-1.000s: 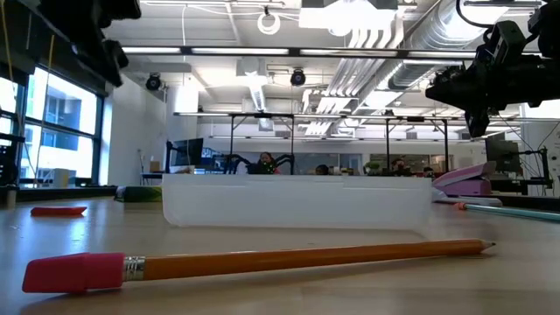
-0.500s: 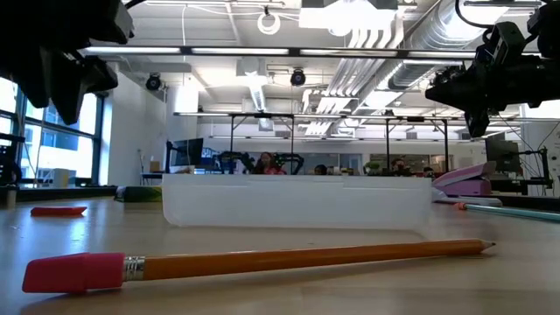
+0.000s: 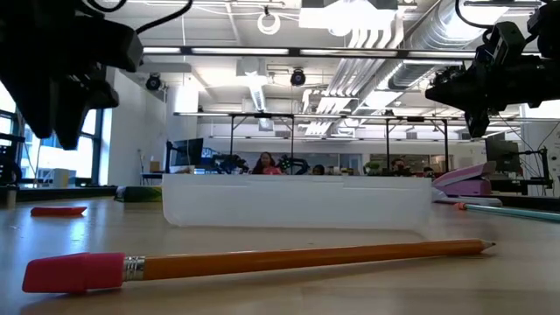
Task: Pack school essentials
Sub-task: Put the orange eraser into the blue supply box
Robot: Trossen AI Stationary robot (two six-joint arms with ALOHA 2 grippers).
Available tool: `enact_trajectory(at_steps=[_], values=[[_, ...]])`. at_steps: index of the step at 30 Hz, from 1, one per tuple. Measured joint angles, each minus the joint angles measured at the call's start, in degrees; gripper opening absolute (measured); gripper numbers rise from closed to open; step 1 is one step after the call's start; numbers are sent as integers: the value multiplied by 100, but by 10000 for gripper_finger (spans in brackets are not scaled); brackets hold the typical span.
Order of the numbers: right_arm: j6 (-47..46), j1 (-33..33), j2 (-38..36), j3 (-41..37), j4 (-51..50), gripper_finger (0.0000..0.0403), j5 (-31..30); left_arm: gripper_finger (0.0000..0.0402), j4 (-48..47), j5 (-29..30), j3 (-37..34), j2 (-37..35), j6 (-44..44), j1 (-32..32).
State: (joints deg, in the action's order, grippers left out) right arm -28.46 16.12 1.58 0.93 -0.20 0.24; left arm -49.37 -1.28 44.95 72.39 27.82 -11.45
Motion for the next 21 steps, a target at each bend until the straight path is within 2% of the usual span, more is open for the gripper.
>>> enact_trajectory(at_steps=[10, 21], values=[[-1, -2, 0, 0, 1, 0, 34, 191, 296, -2, 0, 863, -829, 280], [41, -2, 0, 0, 1, 0, 38, 191, 277, -337, 0, 1493, -959, 590]])
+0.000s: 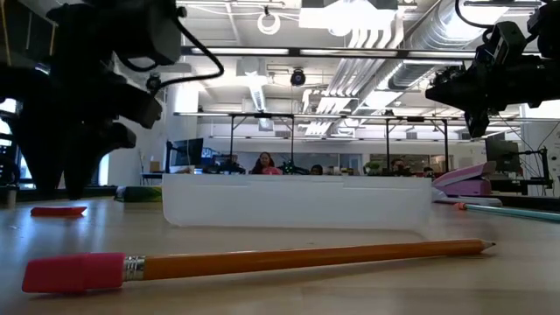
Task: Pack school essentials
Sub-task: Put the orange eraser into the blue supply box
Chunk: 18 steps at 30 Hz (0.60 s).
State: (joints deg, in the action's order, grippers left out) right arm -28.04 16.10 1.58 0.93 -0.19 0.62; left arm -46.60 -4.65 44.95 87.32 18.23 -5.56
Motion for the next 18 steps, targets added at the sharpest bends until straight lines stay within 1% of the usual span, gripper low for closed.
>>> enact_trajectory(at_steps=[6, 18], values=[[1, 0, 0, 0, 0, 0, 2, 191, -8, 36, 0, 203, -1, 91], [3, 0, 0, 0, 0, 0, 5, 191, 31, 4, -55, 597, -301, 122]])
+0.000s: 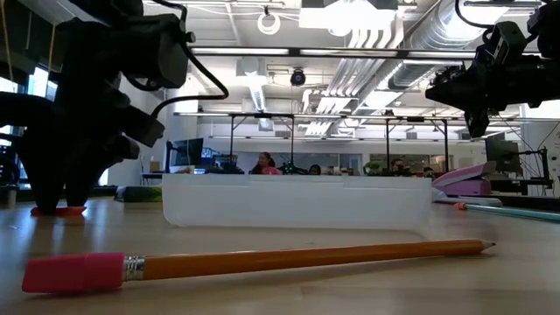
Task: Pack school essentials
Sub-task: Put the orange eraser into the blue supply box
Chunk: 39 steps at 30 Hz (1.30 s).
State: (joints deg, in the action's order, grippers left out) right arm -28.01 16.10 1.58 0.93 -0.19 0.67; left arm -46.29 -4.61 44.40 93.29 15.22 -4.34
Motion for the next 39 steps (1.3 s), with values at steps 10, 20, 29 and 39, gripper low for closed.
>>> enact_trajectory(at_steps=[10, 20, 29, 39], values=[[0, 0, 0, 0, 0, 0, 0, 128, 101, 53, -29, -4, -167, 27], [0, 0, 0, 0, 0, 0, 0, 60, 152, 7, -37, -4, -243, 28], [0, -2, -2, 0, 2, 0, 0, 67, 304, 29, 287, -229, 34, 29], [-2, -2, -9, 0, 17, 0, 15, 70, 778, 452, 1392, -576, 370, 52]])
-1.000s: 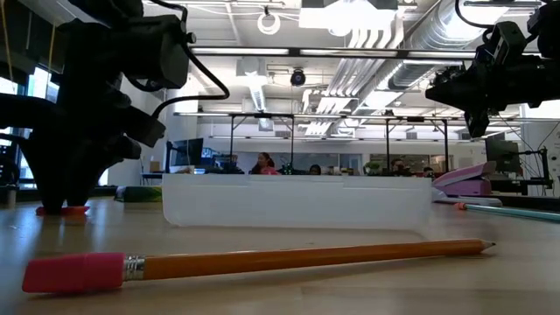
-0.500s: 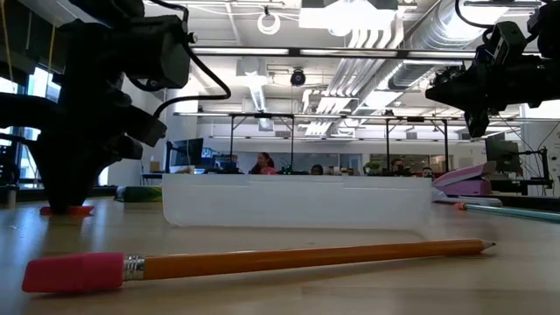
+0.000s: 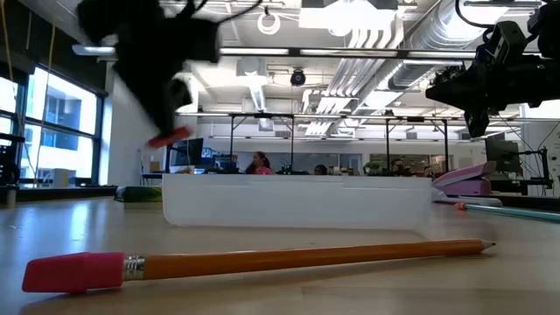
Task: Pack school essentials
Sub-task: Put the orange eraser into the blue supply box
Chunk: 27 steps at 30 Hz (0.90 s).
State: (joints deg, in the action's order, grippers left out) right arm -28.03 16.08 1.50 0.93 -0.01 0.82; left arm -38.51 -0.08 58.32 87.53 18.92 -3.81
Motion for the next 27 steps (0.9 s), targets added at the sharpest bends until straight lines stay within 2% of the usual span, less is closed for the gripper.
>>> enact_trajectory(at_steps=[5, 10, 16, 27], values=[[-3, 0, 5, -2, 55, 0, 2, 67, 862, 442, 505, 12, -89, 43], [-44, 0, -2, 107, 105, 0, 0, 65, 1521, 449, 546, 275, -169, 294], [-14, 0, 50, 273, 54, 0, 0, 64, 1520, -121, 547, 778, 43, 383], [-44, 0, 50, 278, -292, 0, 175, 70, 1414, -117, 549, 1433, 44, 210]])
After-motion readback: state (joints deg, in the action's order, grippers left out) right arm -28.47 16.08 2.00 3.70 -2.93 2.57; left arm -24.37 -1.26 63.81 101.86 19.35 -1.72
